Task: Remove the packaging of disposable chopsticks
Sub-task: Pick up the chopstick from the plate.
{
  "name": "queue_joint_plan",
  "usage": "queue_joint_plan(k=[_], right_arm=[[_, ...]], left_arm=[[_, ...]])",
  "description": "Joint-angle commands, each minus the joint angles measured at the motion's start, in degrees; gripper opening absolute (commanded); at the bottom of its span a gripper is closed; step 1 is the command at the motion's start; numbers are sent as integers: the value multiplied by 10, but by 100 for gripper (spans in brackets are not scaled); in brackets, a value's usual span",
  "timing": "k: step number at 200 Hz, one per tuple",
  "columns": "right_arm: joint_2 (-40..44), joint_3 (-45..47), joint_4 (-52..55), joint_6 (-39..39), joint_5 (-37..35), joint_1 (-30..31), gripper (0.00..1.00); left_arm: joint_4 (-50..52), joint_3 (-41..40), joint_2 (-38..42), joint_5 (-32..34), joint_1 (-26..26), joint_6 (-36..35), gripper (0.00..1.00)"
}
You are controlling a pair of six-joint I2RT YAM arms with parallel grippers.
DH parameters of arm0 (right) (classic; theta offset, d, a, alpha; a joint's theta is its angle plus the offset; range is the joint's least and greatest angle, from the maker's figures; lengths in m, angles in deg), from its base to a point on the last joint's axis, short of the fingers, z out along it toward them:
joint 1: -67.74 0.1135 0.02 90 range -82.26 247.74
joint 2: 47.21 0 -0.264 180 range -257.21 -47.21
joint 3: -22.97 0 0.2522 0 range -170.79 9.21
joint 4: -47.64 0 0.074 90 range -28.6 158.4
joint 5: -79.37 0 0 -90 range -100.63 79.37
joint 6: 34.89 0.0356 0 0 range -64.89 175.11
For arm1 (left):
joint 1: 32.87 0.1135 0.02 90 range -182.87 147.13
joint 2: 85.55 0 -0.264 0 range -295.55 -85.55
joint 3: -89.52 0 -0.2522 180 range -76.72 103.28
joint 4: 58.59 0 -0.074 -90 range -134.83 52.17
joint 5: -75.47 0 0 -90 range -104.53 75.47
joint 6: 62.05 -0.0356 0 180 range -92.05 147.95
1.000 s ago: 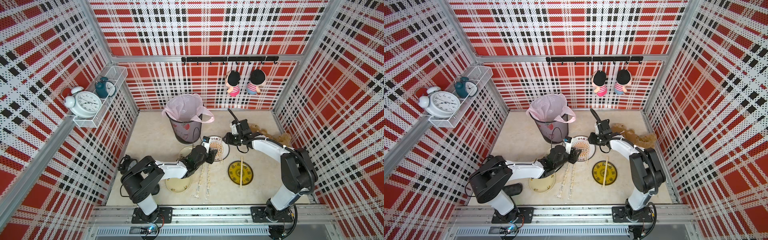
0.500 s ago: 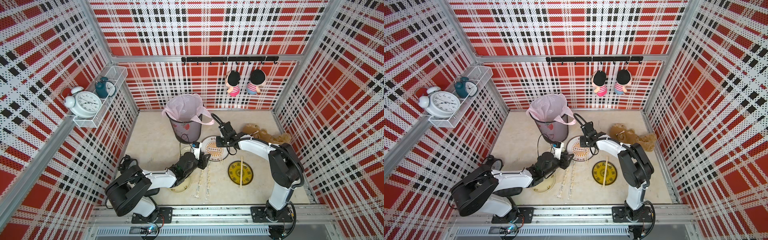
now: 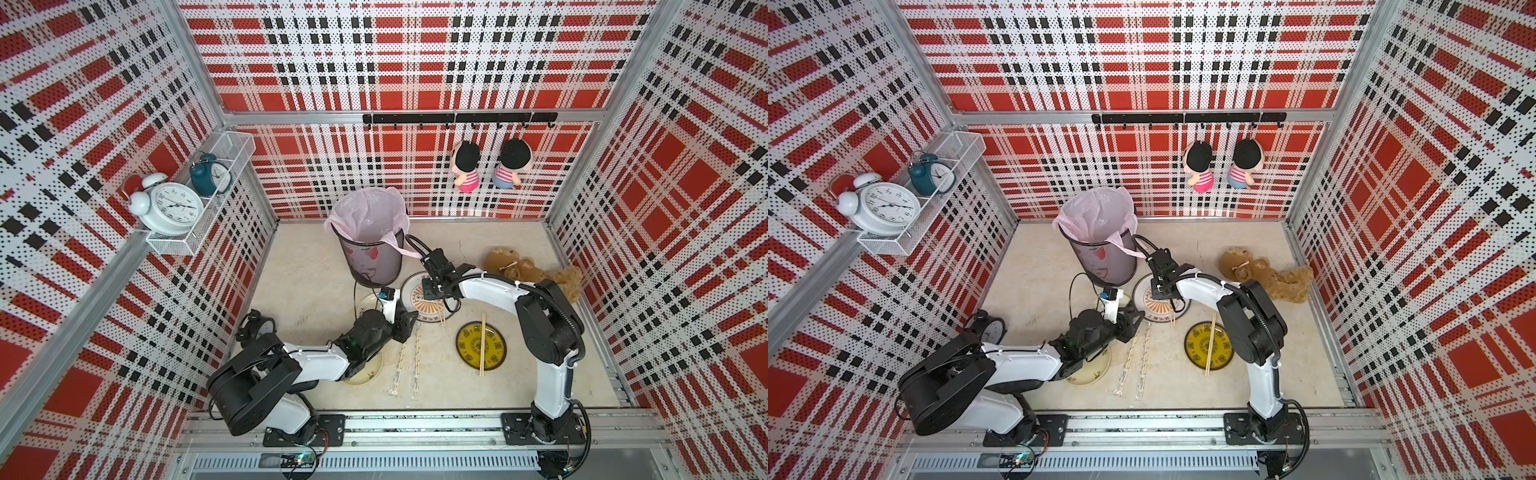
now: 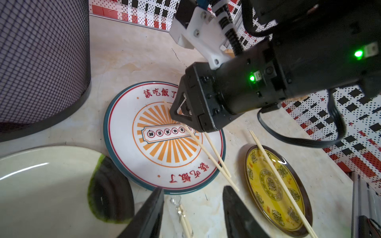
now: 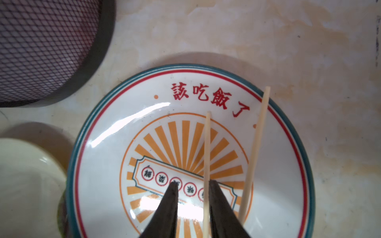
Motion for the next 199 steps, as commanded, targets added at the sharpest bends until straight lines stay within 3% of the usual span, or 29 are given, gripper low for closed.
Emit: queue_joint_plan(k=[1,91,151,199], right_arm=[[-9,-6,11,4,-9,4,29],[-3,25,-14,4,-4,7,23],[44,47,-37,1,-19,11,29],[31,42,-24,4,-15,11,23]], left_arm=[[-22,-3,9,-2,4,5,51],[-40,-2,-12,-9,5,8,51],[-46,-7,-14,-11,11,9,51],[-51,-13,-13,-12,13,9,51]])
